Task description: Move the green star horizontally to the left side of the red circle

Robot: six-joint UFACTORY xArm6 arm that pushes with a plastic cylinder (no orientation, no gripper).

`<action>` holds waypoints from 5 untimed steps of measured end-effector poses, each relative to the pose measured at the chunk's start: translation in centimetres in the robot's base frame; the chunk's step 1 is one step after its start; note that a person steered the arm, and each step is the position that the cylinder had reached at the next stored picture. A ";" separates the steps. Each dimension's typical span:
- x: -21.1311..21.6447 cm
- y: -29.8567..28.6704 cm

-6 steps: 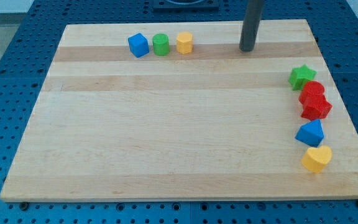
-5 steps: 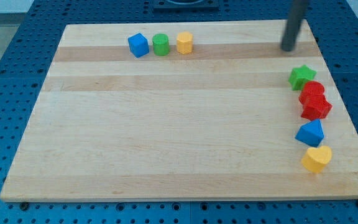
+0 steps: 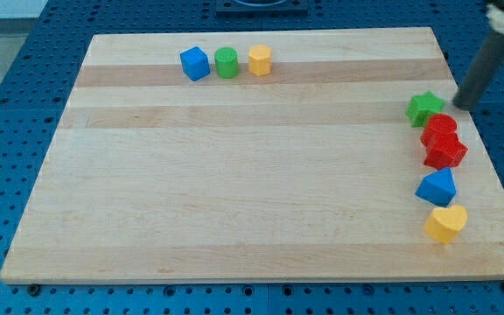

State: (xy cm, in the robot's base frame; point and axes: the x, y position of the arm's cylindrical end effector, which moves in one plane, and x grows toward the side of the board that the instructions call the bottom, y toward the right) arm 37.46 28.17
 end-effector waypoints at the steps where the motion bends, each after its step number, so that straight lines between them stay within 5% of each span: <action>1: 0.2 -0.5; 5: 3.3 -13.3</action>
